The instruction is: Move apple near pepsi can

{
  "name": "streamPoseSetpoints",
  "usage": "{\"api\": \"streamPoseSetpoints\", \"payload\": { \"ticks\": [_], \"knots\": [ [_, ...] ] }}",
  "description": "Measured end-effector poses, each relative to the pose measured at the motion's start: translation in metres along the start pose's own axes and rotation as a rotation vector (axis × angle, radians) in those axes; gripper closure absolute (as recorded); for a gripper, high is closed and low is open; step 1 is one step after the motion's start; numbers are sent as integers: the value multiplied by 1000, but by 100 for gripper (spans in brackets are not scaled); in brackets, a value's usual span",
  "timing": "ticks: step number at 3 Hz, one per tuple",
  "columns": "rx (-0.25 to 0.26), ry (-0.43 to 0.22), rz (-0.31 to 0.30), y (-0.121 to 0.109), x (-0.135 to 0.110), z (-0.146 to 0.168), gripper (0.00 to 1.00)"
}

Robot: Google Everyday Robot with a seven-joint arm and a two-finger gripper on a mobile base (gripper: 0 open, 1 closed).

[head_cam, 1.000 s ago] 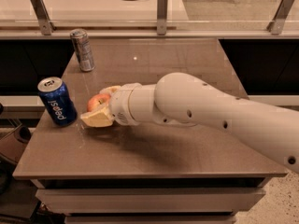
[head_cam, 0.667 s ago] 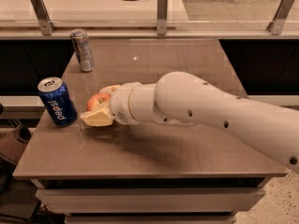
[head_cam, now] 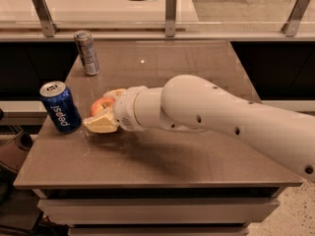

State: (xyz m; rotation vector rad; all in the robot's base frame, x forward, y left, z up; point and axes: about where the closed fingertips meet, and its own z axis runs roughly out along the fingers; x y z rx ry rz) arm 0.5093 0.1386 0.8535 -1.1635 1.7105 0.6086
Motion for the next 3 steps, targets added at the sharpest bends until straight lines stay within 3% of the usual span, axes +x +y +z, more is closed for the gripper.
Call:
{"api": "streamPoseSetpoints", "payload": {
  "ticks": [1,2,3],
  "knots": [
    [-1,0,-5,2,-2,0,11],
    [-2,-1,-9,3,-4,0,0],
    [-2,-1,-9,3,-4,0,0]
  ]
}}
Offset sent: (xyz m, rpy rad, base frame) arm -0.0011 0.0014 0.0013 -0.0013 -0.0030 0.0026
